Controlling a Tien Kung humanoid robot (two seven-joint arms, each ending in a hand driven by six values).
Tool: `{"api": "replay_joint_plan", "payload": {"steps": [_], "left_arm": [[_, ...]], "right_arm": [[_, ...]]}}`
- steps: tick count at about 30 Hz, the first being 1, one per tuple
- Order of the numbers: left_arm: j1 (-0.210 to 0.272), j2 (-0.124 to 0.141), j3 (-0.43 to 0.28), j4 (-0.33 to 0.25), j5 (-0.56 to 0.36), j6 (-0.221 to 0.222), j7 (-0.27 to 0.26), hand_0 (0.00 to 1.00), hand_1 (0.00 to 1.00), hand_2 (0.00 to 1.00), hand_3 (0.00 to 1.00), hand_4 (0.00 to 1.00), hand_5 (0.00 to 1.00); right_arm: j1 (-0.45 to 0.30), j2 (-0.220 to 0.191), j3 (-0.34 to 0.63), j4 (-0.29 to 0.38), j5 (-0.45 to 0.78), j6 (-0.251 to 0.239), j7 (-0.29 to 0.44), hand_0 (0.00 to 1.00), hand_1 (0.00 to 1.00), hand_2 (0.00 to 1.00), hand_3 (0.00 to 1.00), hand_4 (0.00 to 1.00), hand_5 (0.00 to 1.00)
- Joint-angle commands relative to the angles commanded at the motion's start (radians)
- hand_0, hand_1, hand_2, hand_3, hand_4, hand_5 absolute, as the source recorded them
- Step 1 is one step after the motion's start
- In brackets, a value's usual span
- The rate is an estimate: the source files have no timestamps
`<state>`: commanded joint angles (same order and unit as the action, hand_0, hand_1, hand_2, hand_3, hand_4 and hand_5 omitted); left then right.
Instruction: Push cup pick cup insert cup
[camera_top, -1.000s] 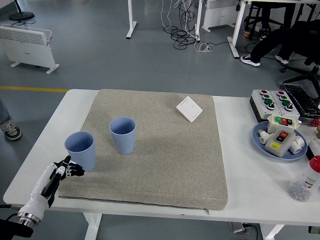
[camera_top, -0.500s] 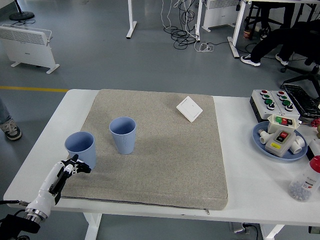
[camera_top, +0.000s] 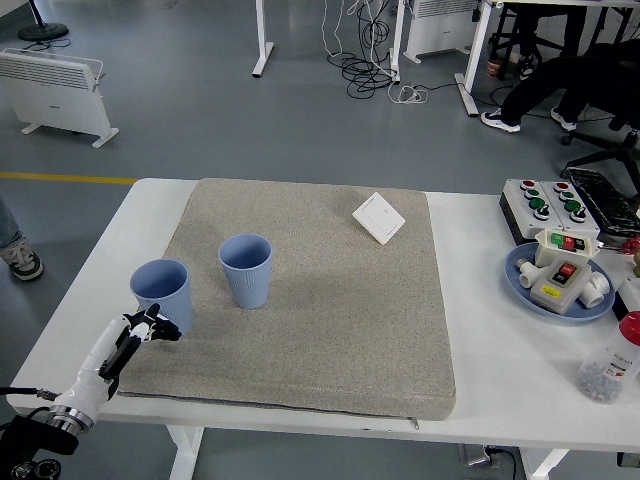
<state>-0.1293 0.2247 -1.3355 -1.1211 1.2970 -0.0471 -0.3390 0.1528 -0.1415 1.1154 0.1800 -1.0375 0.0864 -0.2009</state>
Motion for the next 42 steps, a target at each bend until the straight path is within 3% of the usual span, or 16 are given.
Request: {"api": "replay_joint_plan", "payload": {"steps": [16,25,42], "left_arm": [[-0.071,0.017,0.027,0.08,-0.014,-0.006,-0.003,0.65,0.525,0.492,0.445,0.581,0.998],[-0.133,-0.001,0.028,0.152,-0.013,0.001,-0.005,0.646,0.523,0.491,0.445,0.578,0.998],[-0.25,0.01,0.075,0.251,-0.002,-0.002,-0.022,0.645,0.522,0.487,0.444,0.577,0.998]], "right_arm": [[-0.008,0.001,-0.003,0.0,-0.002,-0.001,-0.002,0.774,0.684,0.68,0.568,0.132,0.475],[-0.014,0.004,0.001,0.0,-0.012,-0.001,-0.004,0.774,0.684,0.68,0.568,0.131,0.474],[-0.007,0.004,-0.002,0.0,-0.011,-0.001,-0.004,0.774,0.684,0.68,0.567,0.13,0.473]]}}
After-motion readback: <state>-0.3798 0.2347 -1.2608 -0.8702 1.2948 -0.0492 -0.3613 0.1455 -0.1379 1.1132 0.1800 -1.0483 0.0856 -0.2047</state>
